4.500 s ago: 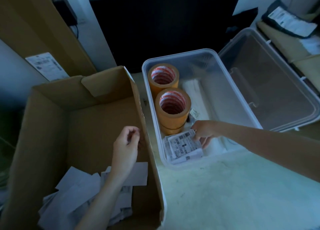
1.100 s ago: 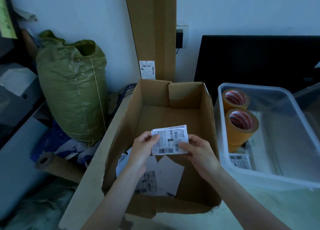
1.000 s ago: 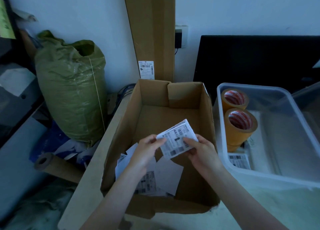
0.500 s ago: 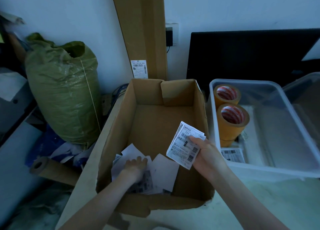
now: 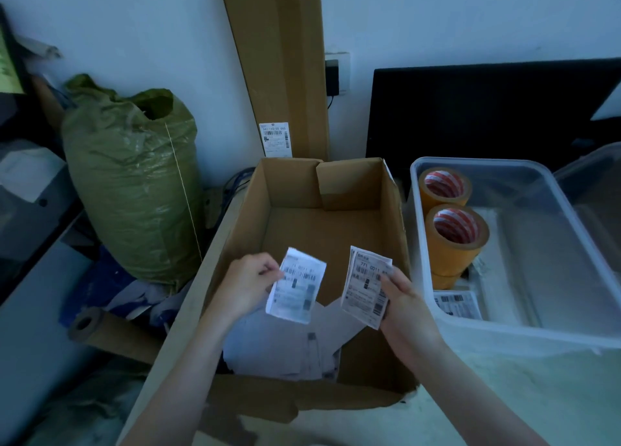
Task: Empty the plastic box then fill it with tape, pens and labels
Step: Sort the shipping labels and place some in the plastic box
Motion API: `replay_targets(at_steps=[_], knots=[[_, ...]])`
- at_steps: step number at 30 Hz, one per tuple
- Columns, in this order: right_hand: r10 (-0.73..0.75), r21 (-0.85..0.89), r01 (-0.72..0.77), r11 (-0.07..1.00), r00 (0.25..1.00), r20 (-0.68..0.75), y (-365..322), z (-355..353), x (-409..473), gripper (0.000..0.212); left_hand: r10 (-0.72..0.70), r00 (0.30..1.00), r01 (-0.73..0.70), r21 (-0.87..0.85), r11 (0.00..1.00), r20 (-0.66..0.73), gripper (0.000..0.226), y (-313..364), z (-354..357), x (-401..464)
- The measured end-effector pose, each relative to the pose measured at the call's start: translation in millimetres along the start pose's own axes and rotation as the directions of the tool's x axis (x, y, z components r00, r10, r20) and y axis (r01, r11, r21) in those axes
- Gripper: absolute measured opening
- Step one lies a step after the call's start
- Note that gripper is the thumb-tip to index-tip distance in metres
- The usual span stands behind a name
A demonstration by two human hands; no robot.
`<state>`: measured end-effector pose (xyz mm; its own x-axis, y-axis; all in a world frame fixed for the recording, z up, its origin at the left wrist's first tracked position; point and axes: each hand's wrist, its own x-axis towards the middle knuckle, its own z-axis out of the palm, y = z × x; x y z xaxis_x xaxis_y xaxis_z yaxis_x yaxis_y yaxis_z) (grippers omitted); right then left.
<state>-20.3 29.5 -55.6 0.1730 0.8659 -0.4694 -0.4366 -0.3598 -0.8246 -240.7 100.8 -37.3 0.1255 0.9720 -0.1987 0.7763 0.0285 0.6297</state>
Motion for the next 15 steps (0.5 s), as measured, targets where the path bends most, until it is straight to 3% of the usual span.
replay_targets(at_steps=[4,8,15], knots=[[0.045,0.040,-0.048,0.998,0.996,0.071,3,3,-3,0.032,-0.008,1.000,0.003,-0.202,0.979,-0.023,0.011,26,-10,-13],[0.071,0.083,-0.082,0.993,0.990,0.124,6,7,-4,0.026,0.003,1.000,-0.002,-0.192,0.981,0.008,0.008,37,6,-18],[0.122,-0.010,-0.122,0.992,0.980,0.156,7,0,-8,0.029,0.066,0.993,-0.047,-0.182,0.982,0.100,0.009,44,29,-16]])
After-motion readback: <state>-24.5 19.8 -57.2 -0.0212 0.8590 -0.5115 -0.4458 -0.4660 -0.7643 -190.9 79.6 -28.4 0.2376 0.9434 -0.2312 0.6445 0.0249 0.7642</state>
